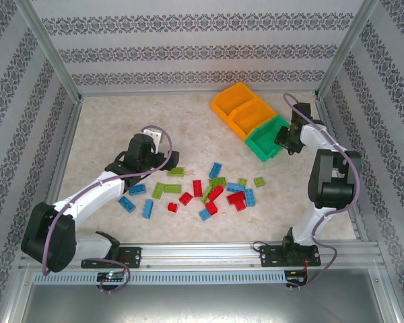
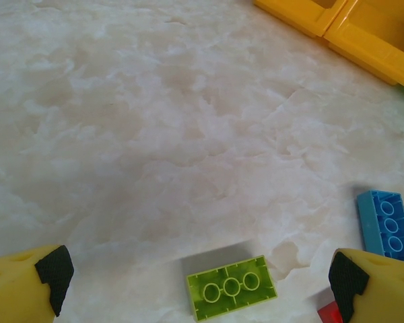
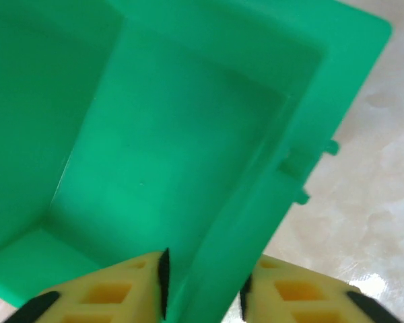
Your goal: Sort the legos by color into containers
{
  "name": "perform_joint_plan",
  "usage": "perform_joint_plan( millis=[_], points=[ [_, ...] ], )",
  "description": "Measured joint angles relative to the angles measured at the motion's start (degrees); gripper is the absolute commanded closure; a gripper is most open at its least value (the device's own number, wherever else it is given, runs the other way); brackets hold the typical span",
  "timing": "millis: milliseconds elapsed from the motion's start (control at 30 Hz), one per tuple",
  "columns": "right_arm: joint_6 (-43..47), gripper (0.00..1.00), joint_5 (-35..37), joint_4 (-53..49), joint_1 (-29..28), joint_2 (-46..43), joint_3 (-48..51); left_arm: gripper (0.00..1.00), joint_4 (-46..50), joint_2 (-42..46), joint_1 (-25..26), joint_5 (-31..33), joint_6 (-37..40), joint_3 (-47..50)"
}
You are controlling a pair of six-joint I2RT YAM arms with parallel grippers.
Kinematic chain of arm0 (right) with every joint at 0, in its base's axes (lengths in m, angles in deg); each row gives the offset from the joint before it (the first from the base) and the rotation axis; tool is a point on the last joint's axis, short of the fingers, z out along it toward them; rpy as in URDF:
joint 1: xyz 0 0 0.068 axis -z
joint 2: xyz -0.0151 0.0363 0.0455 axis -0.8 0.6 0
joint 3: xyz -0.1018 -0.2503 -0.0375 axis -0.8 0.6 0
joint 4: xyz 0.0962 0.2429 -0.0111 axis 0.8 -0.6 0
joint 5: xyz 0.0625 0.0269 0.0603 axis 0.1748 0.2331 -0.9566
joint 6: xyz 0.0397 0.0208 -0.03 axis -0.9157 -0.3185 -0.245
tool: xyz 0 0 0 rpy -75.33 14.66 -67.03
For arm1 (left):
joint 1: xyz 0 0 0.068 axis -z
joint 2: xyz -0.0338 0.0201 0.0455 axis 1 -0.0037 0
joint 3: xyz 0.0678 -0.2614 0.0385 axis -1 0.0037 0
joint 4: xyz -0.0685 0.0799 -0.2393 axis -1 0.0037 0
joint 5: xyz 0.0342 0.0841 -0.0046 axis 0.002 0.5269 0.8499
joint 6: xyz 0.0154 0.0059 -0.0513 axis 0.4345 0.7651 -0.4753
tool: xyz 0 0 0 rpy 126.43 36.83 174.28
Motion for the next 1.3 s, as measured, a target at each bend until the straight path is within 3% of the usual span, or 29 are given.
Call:
perform_joint_plan(
  millis=[200, 1000, 1167, 1300],
  points=[
    [-0.1, 0.85, 0.5, -1.0, -1.7, 0.9, -2.0, 0.01, 0.0, 0.0, 0.0, 0.5, 0.0, 0.0],
    [10.6, 0.90, -1.8, -2.8, -16.9, 10.9, -15.0, 0.01, 0.7, 2.2, 0.0, 6.4, -1.2, 3.1],
    [12.8, 0.82, -1.9, -3.4, -17.3, 12.7, -17.4, 0.01, 0.9, 3.8, 0.0, 7.7, -1.9, 4.0],
    [14.4, 0.53, -1.5, -3.5, -17.2, 12.9, -17.5, 0.01, 1.0, 4.3, 0.0, 8.3, -2.0, 4.5]
  ],
)
